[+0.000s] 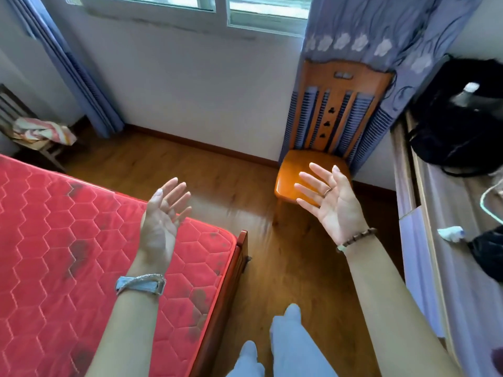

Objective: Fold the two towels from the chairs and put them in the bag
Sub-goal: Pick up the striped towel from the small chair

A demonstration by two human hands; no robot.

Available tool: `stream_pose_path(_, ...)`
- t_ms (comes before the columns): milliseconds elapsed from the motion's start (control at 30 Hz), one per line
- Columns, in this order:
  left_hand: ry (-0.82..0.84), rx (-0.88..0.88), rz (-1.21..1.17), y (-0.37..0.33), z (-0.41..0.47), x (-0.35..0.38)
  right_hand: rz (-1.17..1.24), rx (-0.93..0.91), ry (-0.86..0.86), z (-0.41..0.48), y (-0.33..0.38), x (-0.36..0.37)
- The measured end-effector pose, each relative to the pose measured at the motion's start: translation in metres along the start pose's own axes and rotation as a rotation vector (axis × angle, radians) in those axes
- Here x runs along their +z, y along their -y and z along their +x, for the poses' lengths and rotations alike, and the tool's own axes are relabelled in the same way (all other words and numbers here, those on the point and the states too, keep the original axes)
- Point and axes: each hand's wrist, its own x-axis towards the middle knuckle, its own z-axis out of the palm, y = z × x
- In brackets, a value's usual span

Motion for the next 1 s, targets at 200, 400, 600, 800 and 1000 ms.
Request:
stream_pose_path(200, -0.026, -0.036, 0.002, 0.021, 0.056, 0.026, 0.04, 0.044, -0.015, 0.075, 0.007, -0.012)
stream_pose_path(400, -0.105, -0.001, -0.013, 0.021, 0.13, 0.063, 0.031, 0.049, 0.017, 0.178, 0.034, -0.036)
stream_pose_path(600, -0.201, 0.002, -0.065, 0.032, 0.202, 0.115, 0.007, 0.135, 0.093, 0.271, 0.065, -0.052)
stream_pose_path(800, -0.255, -0.003, -0.094, 0.044, 0.245, 0.154, -0.049, 0.195, 0.201, 0.341, 0.081, -0.033)
stream_pose_path(1000, -0.359, 0.036, -0.095, 0.041, 0.278, 0.141, -0.086, 0.257, 0.33, 0.394, 0.087, 0.005)
